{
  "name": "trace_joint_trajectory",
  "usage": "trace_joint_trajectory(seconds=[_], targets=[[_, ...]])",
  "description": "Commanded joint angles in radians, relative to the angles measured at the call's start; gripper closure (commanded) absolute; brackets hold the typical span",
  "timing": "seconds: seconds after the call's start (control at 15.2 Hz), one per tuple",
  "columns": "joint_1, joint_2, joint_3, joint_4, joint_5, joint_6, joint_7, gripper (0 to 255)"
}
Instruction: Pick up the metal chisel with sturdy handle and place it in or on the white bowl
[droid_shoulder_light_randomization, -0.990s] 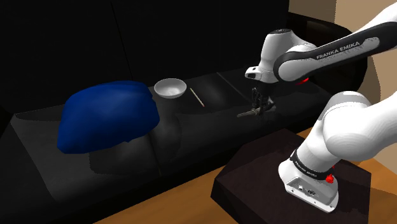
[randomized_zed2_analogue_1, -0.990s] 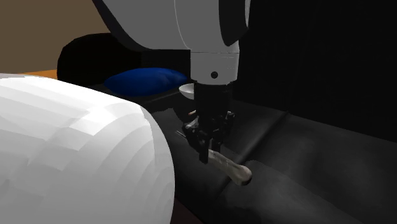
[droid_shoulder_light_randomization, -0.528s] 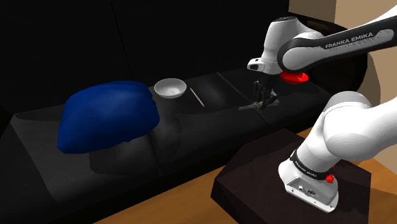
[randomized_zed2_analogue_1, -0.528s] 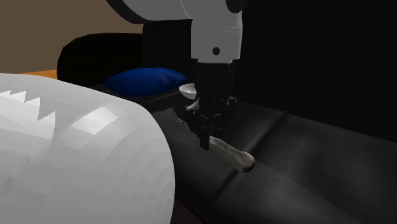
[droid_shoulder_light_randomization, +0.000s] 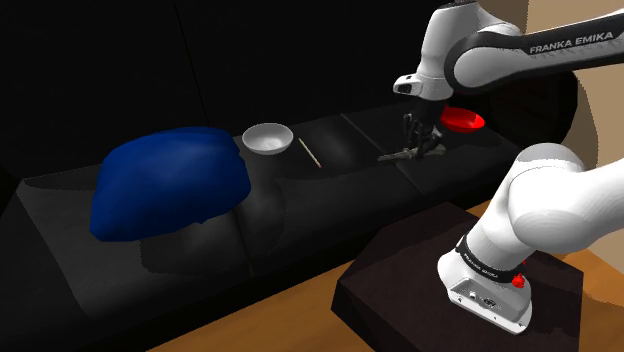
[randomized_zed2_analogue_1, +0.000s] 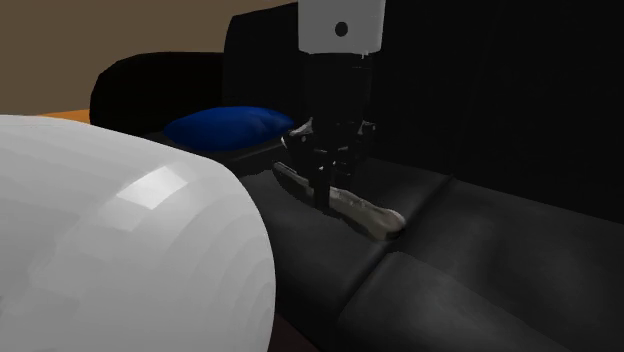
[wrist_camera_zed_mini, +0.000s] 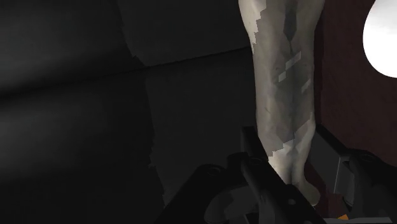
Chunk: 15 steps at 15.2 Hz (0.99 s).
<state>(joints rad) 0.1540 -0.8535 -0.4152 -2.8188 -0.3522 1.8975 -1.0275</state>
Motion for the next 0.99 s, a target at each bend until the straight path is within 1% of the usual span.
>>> trace_joint_trajectory(seconds=[0.0, 0.26, 0.59, 0.92], targets=[[0.003, -0.011, 0.01, 0.021, 0.01, -0.033, -0.001, 255], [0.008, -0.025, 0.025, 0.058, 0.024, -0.083, -0.003, 255], [0.105, 0.197, 0.031, 0.186, 0.089, 0.013, 0.042, 255], [0.182, 0.408, 0.03, 0.338, 0.16, 0.069, 0.057, 255]])
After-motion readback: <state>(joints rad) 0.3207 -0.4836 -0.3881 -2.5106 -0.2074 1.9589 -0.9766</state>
